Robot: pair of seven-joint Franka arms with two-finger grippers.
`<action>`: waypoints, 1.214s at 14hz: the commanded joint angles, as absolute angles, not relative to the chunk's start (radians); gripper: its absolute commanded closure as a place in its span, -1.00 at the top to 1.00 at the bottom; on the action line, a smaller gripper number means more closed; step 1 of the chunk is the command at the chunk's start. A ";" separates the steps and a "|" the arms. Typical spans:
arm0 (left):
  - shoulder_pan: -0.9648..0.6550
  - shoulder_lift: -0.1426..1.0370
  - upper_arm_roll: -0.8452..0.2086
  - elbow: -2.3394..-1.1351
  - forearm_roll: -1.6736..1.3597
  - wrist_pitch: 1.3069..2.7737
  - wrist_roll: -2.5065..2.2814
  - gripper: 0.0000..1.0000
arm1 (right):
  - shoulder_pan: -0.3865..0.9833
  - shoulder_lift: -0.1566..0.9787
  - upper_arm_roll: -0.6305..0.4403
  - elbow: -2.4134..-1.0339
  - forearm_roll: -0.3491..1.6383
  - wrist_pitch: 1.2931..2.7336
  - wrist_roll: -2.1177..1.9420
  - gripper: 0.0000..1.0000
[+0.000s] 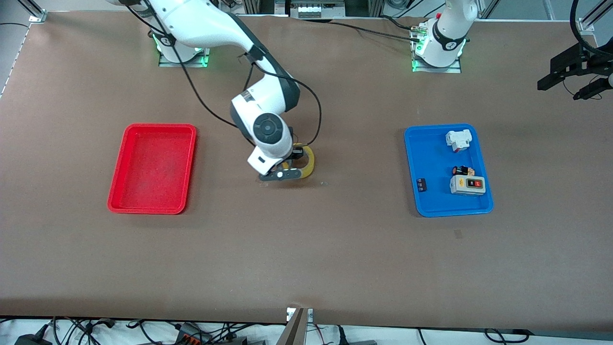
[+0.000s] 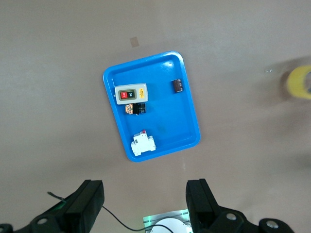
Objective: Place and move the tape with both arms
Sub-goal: 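Carry the tape with the right gripper into the red tray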
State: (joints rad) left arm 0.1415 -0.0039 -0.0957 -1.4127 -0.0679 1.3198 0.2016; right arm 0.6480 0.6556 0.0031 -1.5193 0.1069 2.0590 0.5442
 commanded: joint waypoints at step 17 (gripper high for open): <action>0.121 0.097 -0.155 -1.411 0.081 1.396 0.224 1.00 | -0.067 0.363 0.003 -2.077 -0.031 2.197 -0.040 0.47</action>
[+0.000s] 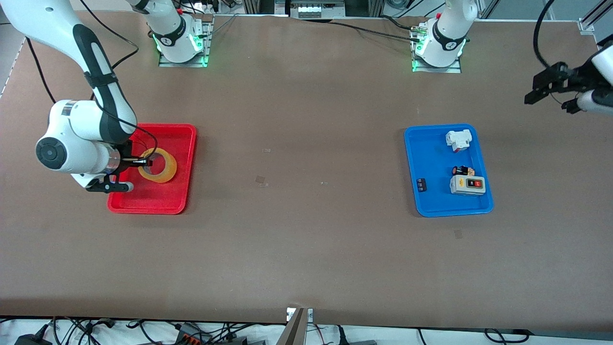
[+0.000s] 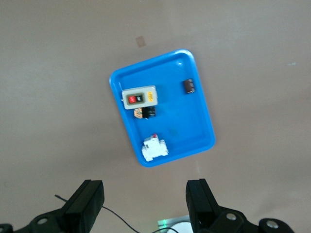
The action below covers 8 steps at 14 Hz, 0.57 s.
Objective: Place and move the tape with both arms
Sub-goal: 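Carry the tape with the right gripper into the red tray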
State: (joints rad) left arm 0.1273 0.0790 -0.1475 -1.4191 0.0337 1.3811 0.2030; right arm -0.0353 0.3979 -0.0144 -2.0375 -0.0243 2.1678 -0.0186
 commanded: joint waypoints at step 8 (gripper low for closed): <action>0.074 0.095 -0.152 -1.411 0.084 1.414 0.225 1.00 | -0.055 0.253 0.015 -1.681 -0.038 1.765 -0.037 1.00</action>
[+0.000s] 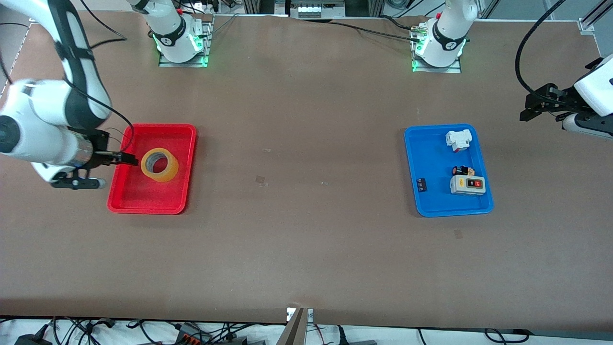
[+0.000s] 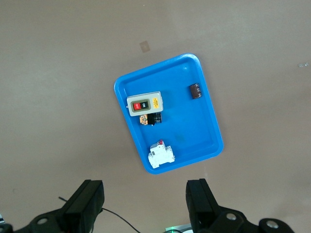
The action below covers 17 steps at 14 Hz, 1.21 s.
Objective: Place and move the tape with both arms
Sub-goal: 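Open the right gripper and lift it away from the tape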
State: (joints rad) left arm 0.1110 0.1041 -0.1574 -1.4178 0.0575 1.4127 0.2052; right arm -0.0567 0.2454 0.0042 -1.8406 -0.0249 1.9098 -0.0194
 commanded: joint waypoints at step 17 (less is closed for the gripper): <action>-0.040 0.006 -0.012 -1.414 0.031 1.335 0.227 1.00 | -0.063 0.201 0.009 -1.474 -0.037 1.758 -0.041 1.00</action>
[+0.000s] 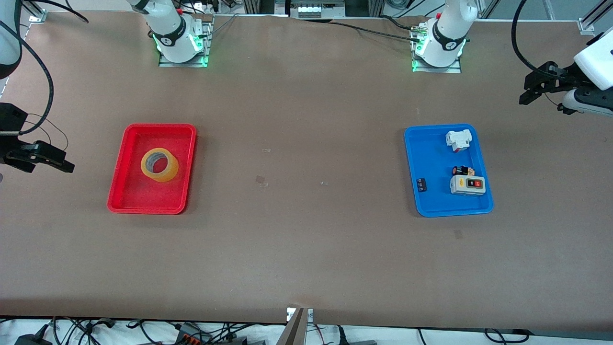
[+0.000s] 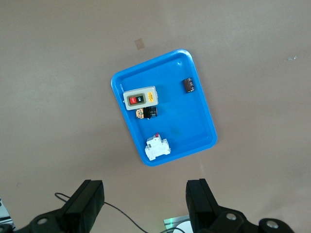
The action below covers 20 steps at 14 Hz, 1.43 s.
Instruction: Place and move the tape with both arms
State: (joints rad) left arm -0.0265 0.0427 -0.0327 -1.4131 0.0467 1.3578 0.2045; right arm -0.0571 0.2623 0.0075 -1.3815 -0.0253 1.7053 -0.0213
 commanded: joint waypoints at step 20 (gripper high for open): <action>-0.049 -0.071 0.018 -1.580 0.015 1.469 0.100 1.00 | -0.081 -0.034 0.012 -1.775 0.017 1.755 -0.046 1.00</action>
State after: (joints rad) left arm -0.0363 -0.0505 0.0060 -1.5637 0.0184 1.4459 0.1175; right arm -0.0600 -0.0149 0.0079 -1.7682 -0.0038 1.7565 -0.0216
